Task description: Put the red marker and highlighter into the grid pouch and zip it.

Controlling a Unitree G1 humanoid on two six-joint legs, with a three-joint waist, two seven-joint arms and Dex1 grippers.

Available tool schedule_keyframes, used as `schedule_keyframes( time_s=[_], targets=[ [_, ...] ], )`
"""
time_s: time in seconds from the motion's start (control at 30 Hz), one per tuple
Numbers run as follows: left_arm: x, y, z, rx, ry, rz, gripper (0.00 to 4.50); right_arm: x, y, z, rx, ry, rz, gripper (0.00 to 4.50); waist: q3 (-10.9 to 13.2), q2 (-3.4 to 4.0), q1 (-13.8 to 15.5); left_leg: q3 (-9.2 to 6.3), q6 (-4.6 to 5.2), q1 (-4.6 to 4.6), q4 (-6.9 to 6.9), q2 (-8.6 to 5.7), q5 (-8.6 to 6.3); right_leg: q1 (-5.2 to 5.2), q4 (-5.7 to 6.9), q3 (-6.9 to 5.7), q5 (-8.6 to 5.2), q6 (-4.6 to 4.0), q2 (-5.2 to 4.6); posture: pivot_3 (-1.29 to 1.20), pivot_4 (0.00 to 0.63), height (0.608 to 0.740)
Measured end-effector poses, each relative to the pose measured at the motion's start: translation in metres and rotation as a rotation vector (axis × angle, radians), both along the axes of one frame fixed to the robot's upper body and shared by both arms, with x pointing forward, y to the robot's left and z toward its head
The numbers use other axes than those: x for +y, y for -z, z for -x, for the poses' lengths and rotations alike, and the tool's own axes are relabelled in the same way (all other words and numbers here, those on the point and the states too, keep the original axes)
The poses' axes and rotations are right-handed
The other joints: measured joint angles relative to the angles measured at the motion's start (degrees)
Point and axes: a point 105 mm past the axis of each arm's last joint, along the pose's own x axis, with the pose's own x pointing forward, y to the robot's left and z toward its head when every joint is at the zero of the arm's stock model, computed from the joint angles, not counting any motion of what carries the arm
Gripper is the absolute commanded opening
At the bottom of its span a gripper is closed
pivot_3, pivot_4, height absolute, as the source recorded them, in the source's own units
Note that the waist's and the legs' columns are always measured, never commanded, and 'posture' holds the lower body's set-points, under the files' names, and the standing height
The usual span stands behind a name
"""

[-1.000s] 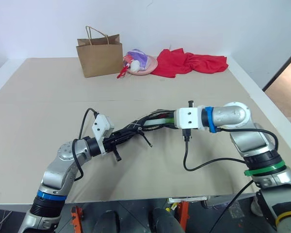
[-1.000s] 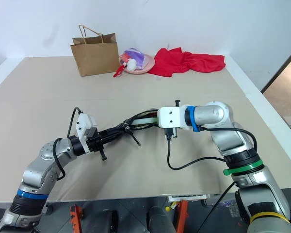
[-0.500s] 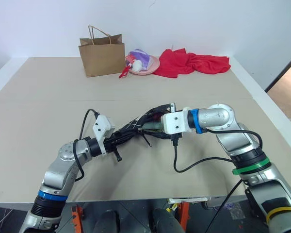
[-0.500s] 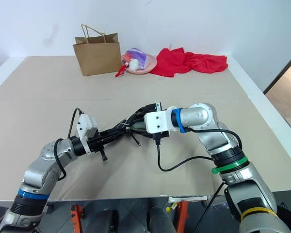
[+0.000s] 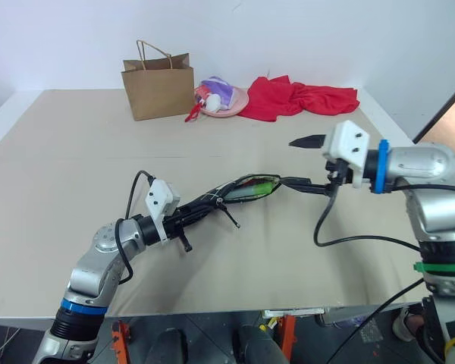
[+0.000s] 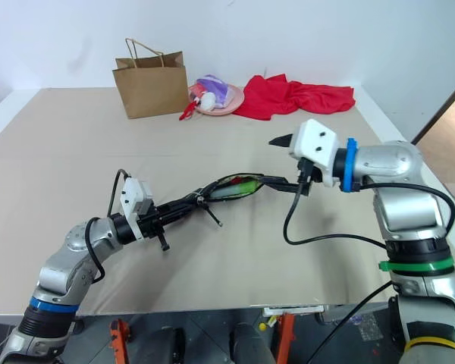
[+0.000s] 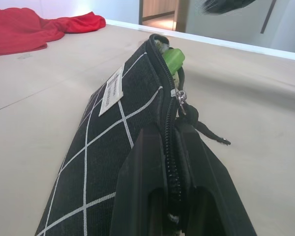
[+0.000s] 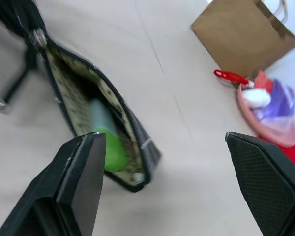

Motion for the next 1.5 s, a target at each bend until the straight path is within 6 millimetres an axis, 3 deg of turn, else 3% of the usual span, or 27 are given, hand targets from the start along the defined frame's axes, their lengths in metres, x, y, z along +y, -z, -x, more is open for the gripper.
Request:
schedule_keyframes(
  time_s=[0.13,0.27,0.33,0.37,0.47,0.5,0.77,1.1,1.2,1.23,1.3,1.47,1.5],
  targets=[
    [0.000,0.000,0.000,0.005,-0.002,0.008,0.00,0.006,0.003,0.012,0.145,0.008,-0.162,4.19,0.0,0.01,-0.1,-0.03,0.00,0.02,0.03,0.03,0.01,-0.01,0.02,0.05,0.03,0.04,0.05,0.00,0.150,0.740],
    [0.000,-0.001,-0.002,0.025,-0.019,0.032,0.00,0.022,-0.001,0.042,0.300,-0.087,-0.293,4.19,0.0,0.00,0.0,-0.05,0.01,-0.02,0.05,0.02,0.01,0.04,0.00,-0.10,0.01,0.04,0.04,0.00,0.150,0.740],
    [0.001,-0.002,-0.003,0.034,-0.026,0.050,0.00,0.029,0.010,0.051,0.366,-0.101,-0.306,4.19,0.0,-0.04,0.0,-0.08,0.00,-0.02,0.04,0.01,0.01,0.07,-0.01,-0.15,-0.03,0.08,0.03,0.00,0.150,0.740],
    [0.003,-0.004,-0.005,0.052,-0.042,0.081,0.00,0.034,0.024,0.055,0.427,-0.091,-0.302,4.19,0.0,-0.03,0.0,-0.07,0.00,-0.04,0.05,0.01,0.01,0.05,-0.01,-0.14,-0.18,0.33,0.03,0.00,0.150,0.740],
    [0.007,-0.017,-0.015,0.094,-0.089,0.182,0.00,0.046,0.059,0.056,0.529,-0.042,-0.259,4.19,0.0,-0.04,0.0,-0.07,0.00,-0.06,0.11,0.01,0.01,0.02,0.00,-0.12,-0.15,0.37,0.04,0.00,0.150,0.740],
    [0.007,-0.019,-0.015,0.091,-0.089,0.182,0.00,0.048,0.063,0.056,0.535,-0.034,-0.252,4.19,0.0,-0.03,-0.1,-0.06,0.00,-0.04,0.11,0.00,0.02,0.02,0.01,-0.07,-0.14,0.38,0.05,0.00,0.150,0.740],
    [0.009,-0.011,-0.012,0.103,-0.074,0.112,0.00,0.060,0.063,0.038,0.488,0.037,-0.249,4.19,0.0,-0.04,-0.1,-0.07,0.00,-0.06,0.07,0.01,0.02,0.01,-0.01,-0.12,-0.18,0.35,0.06,0.00,0.150,0.740],
    [0.003,-0.005,-0.009,0.095,-0.047,0.073,0.00,0.098,0.077,0.031,0.571,0.005,-0.239,4.19,0.0,-0.04,-0.1,-0.08,0.00,-0.12,0.07,0.01,0.02,-0.03,-0.01,-0.16,-0.17,0.33,0.05,0.00,0.150,0.740],
    [0.002,-0.005,-0.009,0.095,-0.046,0.073,0.00,0.099,0.080,0.024,0.571,0.034,-0.234,3.37,0.0,-0.04,-0.1,-0.08,0.00,-0.13,0.07,0.01,0.02,-0.03,-0.01,-0.16,-0.16,0.32,0.05,0.00,0.150,0.740],
    [0.002,-0.004,-0.009,0.096,-0.046,0.072,0.00,0.100,0.082,0.019,0.570,0.055,-0.230,2.86,0.0,-0.04,-0.1,-0.09,0.00,-0.14,0.07,0.02,0.02,-0.03,-0.01,-0.17,-0.16,0.31,0.05,0.00,0.150,0.740],
    [0.002,-0.004,-0.008,0.097,-0.044,0.073,0.00,0.101,0.080,0.007,0.545,0.092,-0.241,2.25,0.0,-0.03,-0.1,-0.10,0.00,-0.16,0.06,0.02,0.02,-0.07,-0.01,-0.19,-0.14,0.29,0.05,0.00,0.150,0.740],
    [0.001,-0.004,-0.008,0.096,-0.043,0.073,0.00,0.098,0.078,-0.001,0.524,0.122,-0.243,0.18,0.0,-0.03,-0.1,-0.12,0.00,-0.23,0.06,0.01,0.01,-0.09,-0.02,-0.23,-0.13,0.23,0.03,0.00,0.150,0.740],
    [0.001,-0.004,-0.008,0.096,-0.043,0.073,0.00,0.098,0.078,-0.001,0.525,0.122,-0.244,0.06,0.0,-0.03,-0.1,-0.12,0.00,-0.24,0.06,0.01,0.01,-0.10,-0.02,-0.22,-0.13,0.23,0.03,0.00,0.150,0.740]
  ],
)
